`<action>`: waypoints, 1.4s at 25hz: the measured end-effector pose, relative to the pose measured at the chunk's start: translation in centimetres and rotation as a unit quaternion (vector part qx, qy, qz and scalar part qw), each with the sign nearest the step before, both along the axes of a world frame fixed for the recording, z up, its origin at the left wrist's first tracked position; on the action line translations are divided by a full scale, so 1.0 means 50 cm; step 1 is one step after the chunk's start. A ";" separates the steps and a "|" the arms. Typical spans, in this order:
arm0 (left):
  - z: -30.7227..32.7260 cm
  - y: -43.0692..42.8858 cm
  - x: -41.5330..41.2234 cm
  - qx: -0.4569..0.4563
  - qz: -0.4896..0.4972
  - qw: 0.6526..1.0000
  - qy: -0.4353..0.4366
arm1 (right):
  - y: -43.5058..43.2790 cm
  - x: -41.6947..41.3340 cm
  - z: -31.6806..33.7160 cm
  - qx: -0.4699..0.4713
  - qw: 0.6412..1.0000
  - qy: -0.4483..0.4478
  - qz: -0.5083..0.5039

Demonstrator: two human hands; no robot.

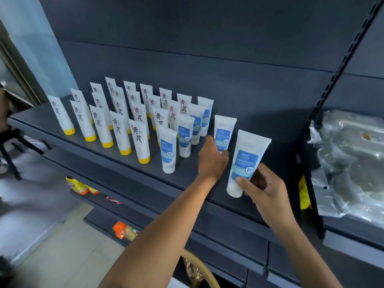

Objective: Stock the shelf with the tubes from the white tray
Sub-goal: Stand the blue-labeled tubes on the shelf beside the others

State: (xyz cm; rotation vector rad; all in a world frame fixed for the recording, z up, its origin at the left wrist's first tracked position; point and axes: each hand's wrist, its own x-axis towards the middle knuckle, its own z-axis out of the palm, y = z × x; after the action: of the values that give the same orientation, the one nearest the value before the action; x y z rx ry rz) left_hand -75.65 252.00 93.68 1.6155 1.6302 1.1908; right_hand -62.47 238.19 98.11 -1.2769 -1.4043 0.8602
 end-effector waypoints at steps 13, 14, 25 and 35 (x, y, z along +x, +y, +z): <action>-0.013 0.147 0.051 -0.021 0.010 1.000 -0.011 | 0.068 0.054 -0.022 -0.017 1.000 0.014 -0.005; -0.016 0.155 0.055 -0.023 0.008 1.000 -0.014 | 0.071 0.058 -0.023 -0.016 1.000 0.015 -0.007; -0.024 0.074 0.019 -0.051 0.034 0.986 -0.152 | 0.162 0.018 -0.010 0.018 0.999 -0.030 -0.019; -0.034 0.005 -0.024 -0.038 -0.002 0.980 -0.197 | 0.358 -0.049 -0.094 -0.005 0.992 -0.112 -0.051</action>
State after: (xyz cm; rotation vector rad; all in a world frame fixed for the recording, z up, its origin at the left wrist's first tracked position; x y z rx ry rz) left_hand -76.86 252.24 91.96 1.2382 1.3987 1.3287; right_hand -64.92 256.07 93.39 -1.4753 -1.4958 0.6702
